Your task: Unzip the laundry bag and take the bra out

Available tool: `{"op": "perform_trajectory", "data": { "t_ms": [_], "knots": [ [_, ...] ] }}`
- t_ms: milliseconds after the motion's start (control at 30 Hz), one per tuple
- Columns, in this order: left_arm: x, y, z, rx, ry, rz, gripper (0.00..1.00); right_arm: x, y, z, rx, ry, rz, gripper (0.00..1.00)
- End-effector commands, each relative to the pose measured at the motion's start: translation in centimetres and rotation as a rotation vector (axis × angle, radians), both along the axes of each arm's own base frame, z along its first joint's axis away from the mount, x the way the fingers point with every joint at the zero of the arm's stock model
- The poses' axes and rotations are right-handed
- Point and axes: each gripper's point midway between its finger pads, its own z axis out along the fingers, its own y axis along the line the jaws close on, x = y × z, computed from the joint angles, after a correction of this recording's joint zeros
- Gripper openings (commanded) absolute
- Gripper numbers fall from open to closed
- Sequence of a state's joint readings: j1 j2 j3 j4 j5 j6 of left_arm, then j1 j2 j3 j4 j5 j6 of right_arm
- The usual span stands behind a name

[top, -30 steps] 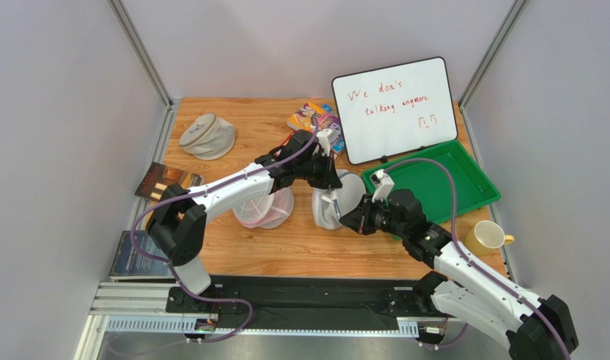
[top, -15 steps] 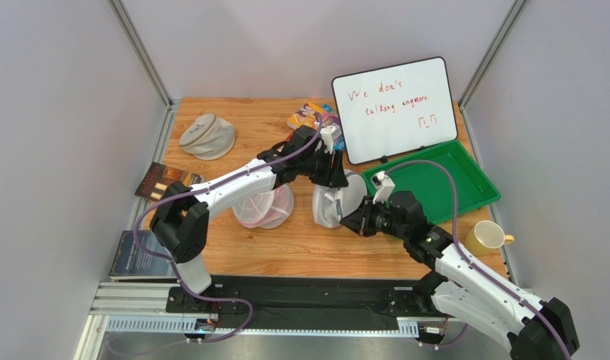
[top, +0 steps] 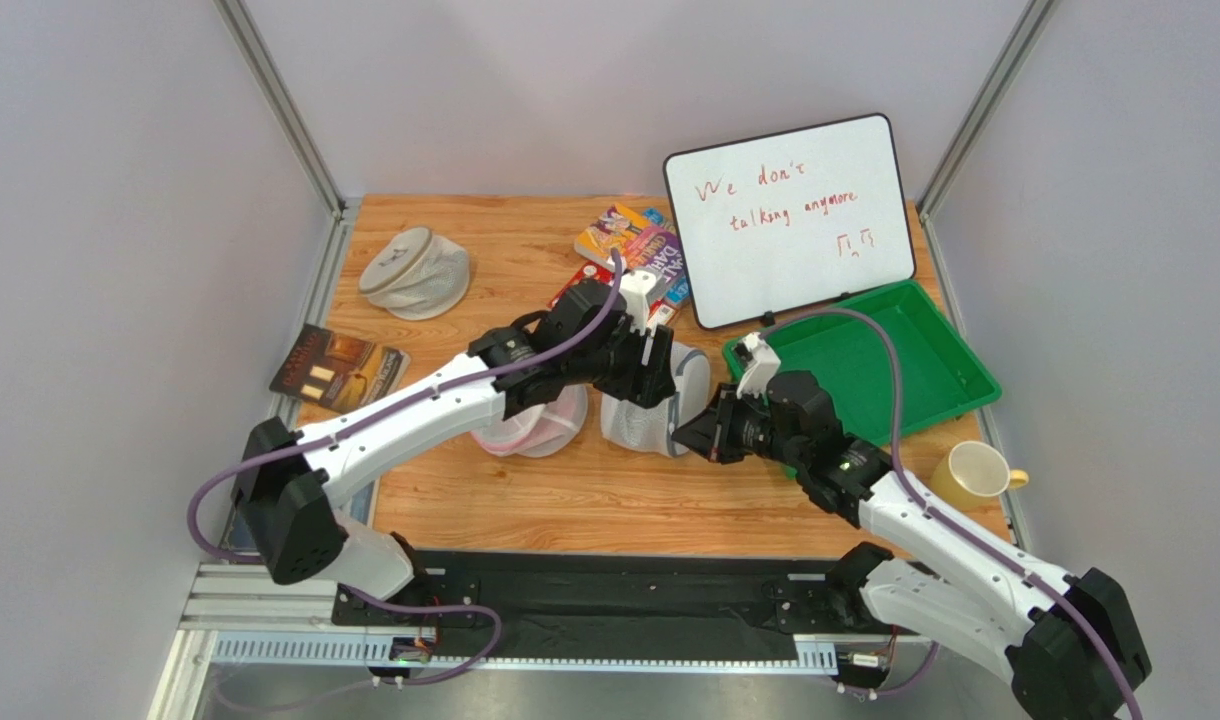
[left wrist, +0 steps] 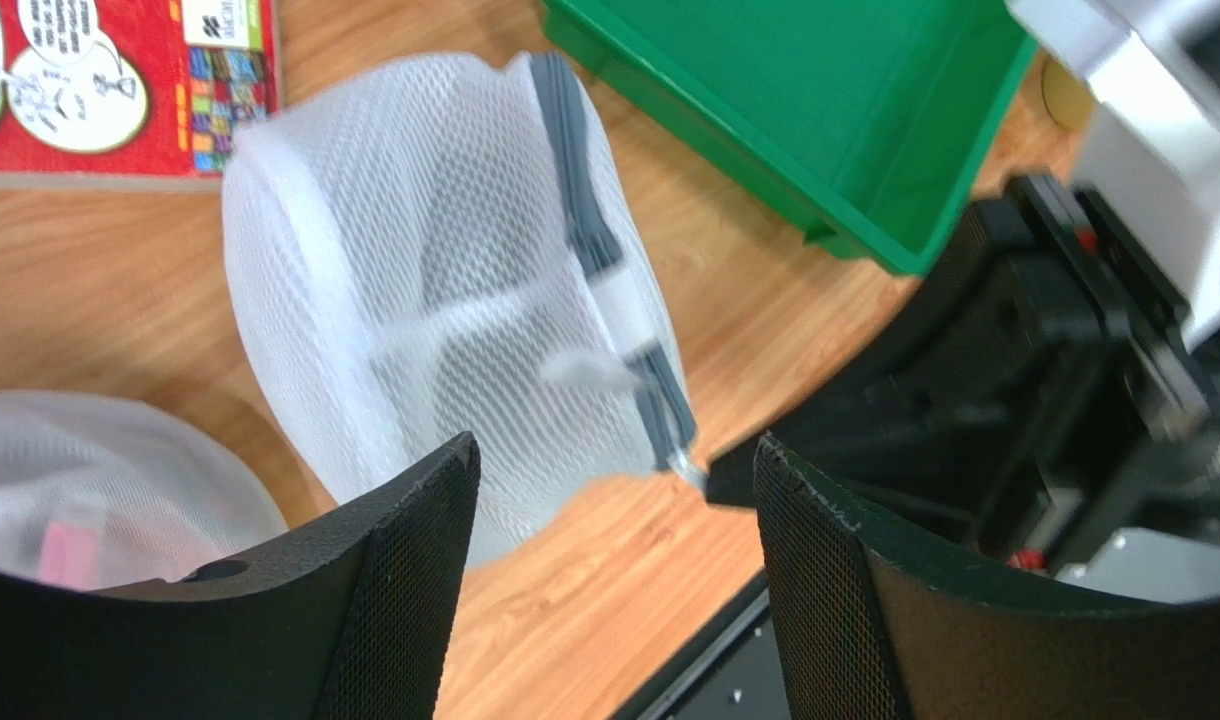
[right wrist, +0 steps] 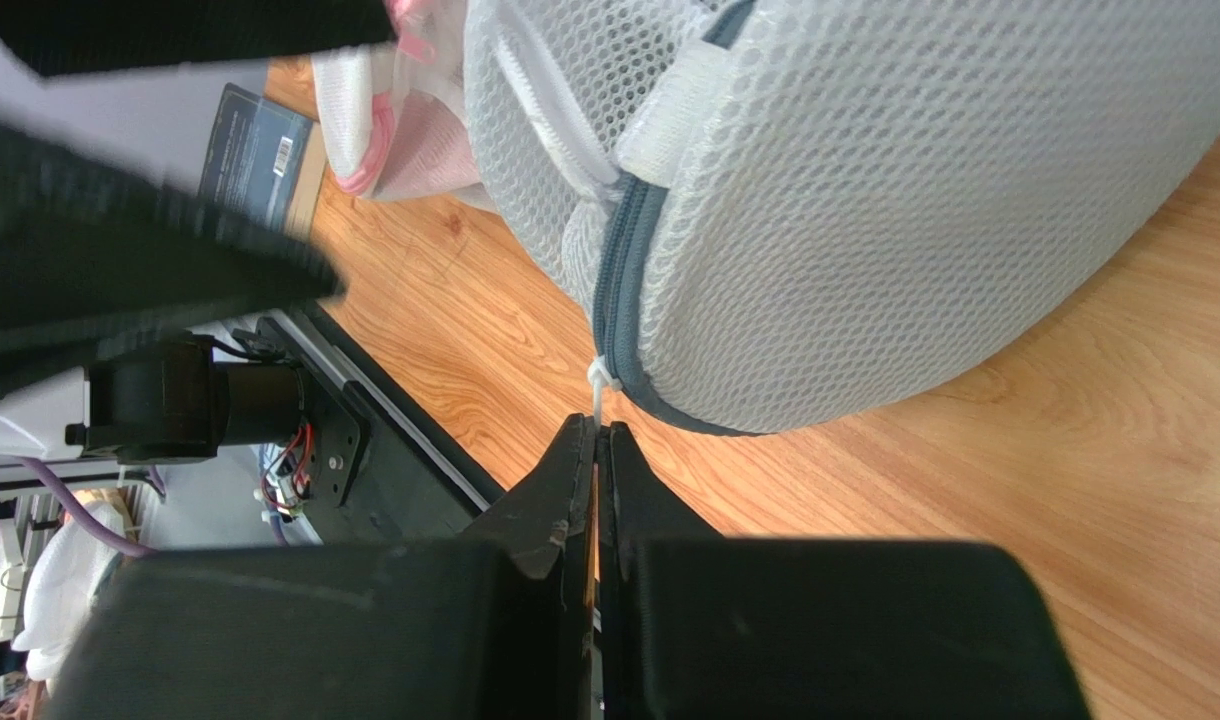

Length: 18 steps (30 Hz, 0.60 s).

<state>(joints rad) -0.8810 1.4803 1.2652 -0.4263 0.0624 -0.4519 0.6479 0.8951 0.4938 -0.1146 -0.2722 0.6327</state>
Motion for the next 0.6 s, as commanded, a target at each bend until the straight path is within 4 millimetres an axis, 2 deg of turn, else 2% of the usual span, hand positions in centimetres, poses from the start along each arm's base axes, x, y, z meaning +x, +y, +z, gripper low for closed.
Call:
{"op": "perform_trajectory", "data": {
  "t_ms": [0, 33, 233, 567],
  "knots": [
    [-2.0, 1.1, 0.5, 0.016, -0.028, 0.034, 0.73, 1.3, 1.6, 4.2, 0.087, -0.087, 0.012, 0.00],
    [-2.7, 0.9, 0.7, 0.009, -0.031, 0.024, 0.73, 1.4, 1.7, 4.4, 0.088, -0.091, 0.014, 0.00],
    [-3.1, 0.3, -0.6, -0.021, -0.008, 0.033, 0.73, 1.1, 2.3, 4.9, 0.096, -0.099, 0.035, 0.00],
    [-1.7, -1.5, -0.6, -0.063, -0.029, 0.046, 0.70, -0.1, 2.7, 4.6, 0.081, -0.098, 0.065, 0.00]
  ]
}}
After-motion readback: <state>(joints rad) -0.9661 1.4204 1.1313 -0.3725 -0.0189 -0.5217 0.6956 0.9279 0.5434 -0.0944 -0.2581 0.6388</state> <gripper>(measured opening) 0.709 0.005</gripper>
